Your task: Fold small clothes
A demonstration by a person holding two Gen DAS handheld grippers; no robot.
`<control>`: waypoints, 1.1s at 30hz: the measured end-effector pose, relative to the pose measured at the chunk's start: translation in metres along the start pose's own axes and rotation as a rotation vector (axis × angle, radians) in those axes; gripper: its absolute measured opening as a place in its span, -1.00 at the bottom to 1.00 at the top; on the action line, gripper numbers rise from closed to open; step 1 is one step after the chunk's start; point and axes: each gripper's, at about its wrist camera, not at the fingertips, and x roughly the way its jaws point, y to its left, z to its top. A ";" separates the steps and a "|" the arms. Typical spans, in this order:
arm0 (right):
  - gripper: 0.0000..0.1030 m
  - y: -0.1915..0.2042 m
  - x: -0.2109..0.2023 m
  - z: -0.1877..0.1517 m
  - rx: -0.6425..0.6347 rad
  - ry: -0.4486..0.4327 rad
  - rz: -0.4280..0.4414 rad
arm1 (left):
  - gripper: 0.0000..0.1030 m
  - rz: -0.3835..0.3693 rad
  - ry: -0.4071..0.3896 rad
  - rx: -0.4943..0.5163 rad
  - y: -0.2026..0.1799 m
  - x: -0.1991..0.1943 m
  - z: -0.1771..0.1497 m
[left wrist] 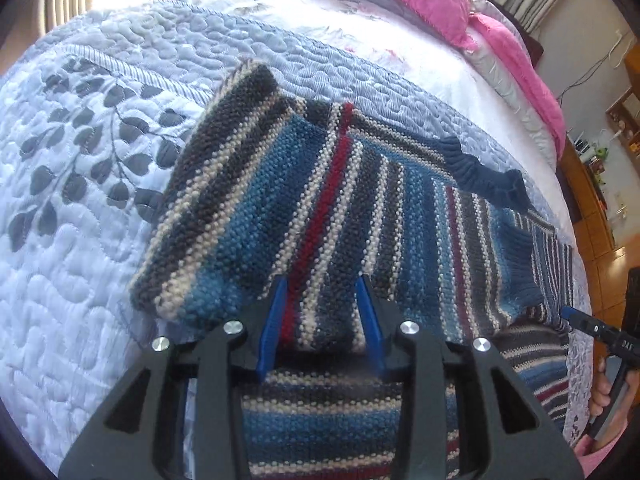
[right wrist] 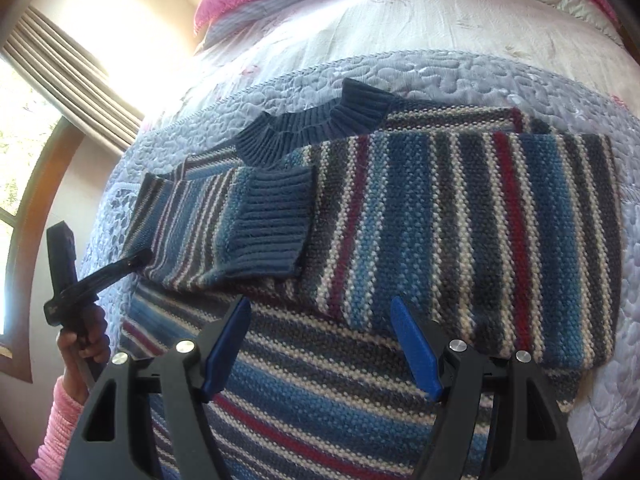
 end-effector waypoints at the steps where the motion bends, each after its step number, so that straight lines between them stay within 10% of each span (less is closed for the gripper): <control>1: 0.42 0.002 0.007 0.005 0.008 0.015 0.016 | -0.12 0.004 -0.021 0.003 0.001 -0.009 -0.001; 9: 0.00 0.013 0.049 0.023 0.023 0.078 0.054 | 0.02 0.066 -0.135 0.014 0.017 -0.065 -0.016; 11: -0.54 0.016 0.053 0.025 0.023 0.081 0.076 | 0.06 0.092 -0.148 0.027 0.020 -0.070 -0.018; 14: -0.82 0.017 0.048 0.026 0.010 0.058 0.068 | 0.08 0.114 -0.152 0.012 0.027 -0.071 -0.015; 26: -0.86 -0.010 -0.051 0.034 0.037 -0.187 0.045 | 0.08 0.215 -0.138 0.018 0.013 -0.045 -0.004; 33: -0.83 -0.042 -0.009 0.021 0.080 -0.063 -0.078 | 0.08 0.373 -0.026 0.139 -0.008 0.013 -0.004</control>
